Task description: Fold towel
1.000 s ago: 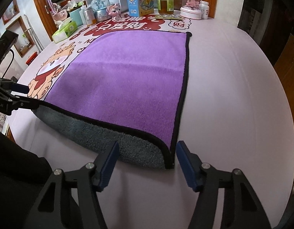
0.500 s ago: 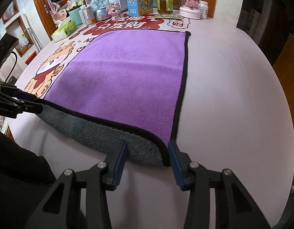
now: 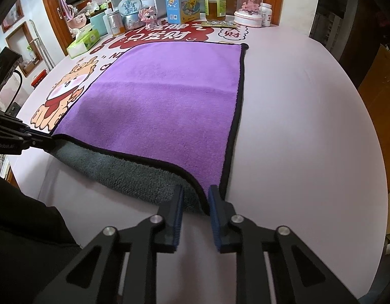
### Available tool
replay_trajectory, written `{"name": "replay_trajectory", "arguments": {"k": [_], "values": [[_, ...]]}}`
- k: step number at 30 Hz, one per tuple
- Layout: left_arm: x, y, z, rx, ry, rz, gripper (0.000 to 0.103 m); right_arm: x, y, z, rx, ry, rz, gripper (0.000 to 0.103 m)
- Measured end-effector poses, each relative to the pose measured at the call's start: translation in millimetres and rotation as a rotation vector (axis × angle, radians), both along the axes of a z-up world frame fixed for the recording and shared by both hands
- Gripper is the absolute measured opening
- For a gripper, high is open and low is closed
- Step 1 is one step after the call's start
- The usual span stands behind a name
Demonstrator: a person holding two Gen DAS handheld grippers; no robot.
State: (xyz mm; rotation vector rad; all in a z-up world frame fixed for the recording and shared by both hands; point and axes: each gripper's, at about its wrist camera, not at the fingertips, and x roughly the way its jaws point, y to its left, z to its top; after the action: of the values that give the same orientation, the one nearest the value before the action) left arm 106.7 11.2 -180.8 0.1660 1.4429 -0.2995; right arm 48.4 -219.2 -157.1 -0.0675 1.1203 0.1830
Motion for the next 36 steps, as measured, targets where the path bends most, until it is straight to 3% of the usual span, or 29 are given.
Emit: {"name": "replay_trajectory", "arguments": {"k": [5,20,36], "values": [[-1,2,2,0.001,-0.004,0.007,0.006,1,-3,1,0.003,0.0,-0.013,0.006],[1,14,34,0.013,-0.039,0.014,0.005,8,-3,19,0.024,-0.039,0.001,0.005],[56,18,110,0.022,-0.212,-0.024,0.005,57,-3,89,0.017,-0.204,0.015,0.005]]}}
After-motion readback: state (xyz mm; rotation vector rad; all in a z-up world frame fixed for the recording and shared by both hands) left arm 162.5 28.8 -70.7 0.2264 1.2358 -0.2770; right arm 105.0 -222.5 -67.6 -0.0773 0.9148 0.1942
